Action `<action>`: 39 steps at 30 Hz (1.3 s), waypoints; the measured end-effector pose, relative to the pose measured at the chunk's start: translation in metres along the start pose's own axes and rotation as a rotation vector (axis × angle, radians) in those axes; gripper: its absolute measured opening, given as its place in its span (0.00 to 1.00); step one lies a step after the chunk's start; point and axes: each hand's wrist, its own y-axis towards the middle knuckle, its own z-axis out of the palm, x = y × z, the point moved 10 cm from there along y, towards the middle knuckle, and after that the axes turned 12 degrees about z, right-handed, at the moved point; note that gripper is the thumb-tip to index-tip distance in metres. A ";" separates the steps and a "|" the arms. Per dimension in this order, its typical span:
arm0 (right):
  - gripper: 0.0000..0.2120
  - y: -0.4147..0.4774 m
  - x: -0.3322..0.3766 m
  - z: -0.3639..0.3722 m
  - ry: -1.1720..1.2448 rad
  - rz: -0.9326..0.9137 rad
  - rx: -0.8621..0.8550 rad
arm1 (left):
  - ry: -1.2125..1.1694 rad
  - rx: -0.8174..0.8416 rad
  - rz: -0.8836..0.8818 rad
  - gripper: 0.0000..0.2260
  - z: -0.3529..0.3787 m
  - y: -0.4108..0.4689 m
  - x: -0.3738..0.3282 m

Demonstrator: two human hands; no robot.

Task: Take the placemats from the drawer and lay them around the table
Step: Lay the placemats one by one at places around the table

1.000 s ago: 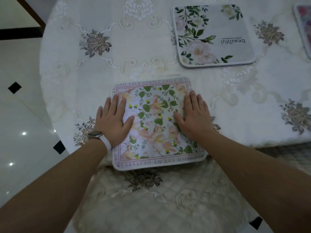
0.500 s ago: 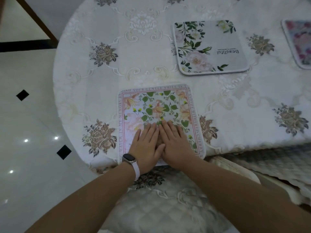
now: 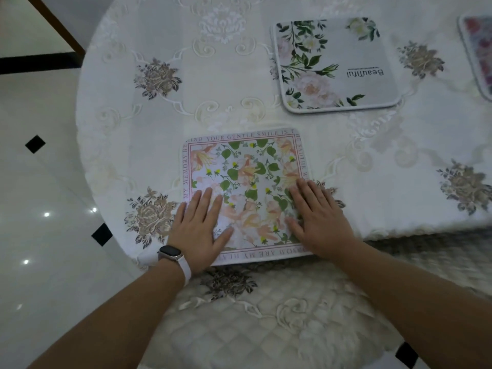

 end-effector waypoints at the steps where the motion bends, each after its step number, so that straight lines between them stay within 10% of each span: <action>1: 0.34 0.000 -0.001 -0.002 -0.012 -0.004 -0.001 | -0.008 -0.001 -0.032 0.33 -0.002 -0.002 0.008; 15: 0.35 0.117 0.098 -0.032 0.008 -0.172 -0.027 | -0.093 -0.057 0.128 0.33 -0.035 0.139 0.007; 29: 0.32 0.103 -0.011 -0.027 0.139 0.116 -0.020 | -0.078 -0.088 -0.210 0.35 -0.031 0.062 0.084; 39: 0.34 0.040 -0.032 -0.038 0.126 0.220 0.098 | -0.078 -0.081 -0.073 0.29 -0.063 0.037 0.048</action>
